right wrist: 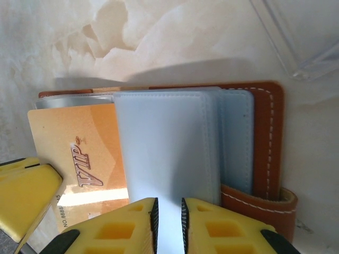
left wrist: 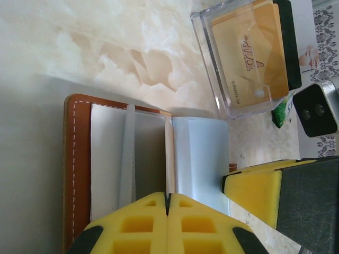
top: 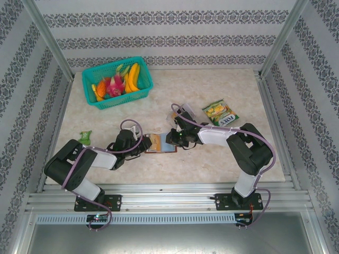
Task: Put the credit cards into the card holder
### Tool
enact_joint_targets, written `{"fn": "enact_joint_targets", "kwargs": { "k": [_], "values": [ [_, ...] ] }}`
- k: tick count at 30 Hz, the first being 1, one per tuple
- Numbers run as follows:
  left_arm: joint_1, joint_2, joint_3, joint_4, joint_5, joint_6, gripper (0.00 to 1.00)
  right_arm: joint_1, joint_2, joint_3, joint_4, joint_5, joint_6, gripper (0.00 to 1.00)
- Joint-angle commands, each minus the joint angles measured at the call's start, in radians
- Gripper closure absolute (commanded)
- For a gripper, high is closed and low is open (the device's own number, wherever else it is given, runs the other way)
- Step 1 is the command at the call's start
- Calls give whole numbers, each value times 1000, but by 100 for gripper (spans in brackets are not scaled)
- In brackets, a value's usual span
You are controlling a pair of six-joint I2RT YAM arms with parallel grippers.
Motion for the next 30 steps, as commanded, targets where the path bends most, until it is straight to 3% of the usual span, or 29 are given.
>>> {"fn": "enact_joint_targets", "kwargs": {
  "k": [1,11,19,30],
  "values": [
    [-22,27,10,76,18,-17,100,-9,0,-20,-29,23,6,79],
    [-37,22,4,92,-27,-41,100,-14,-28,-28,-35,40,5,79],
    [-38,-7,6,44,-46,-25,100,-17,-89,4,-148,121,-54,77],
    [-38,24,27,107,3,-36,100,-21,0,27,-191,129,-67,81]
  ]
}}
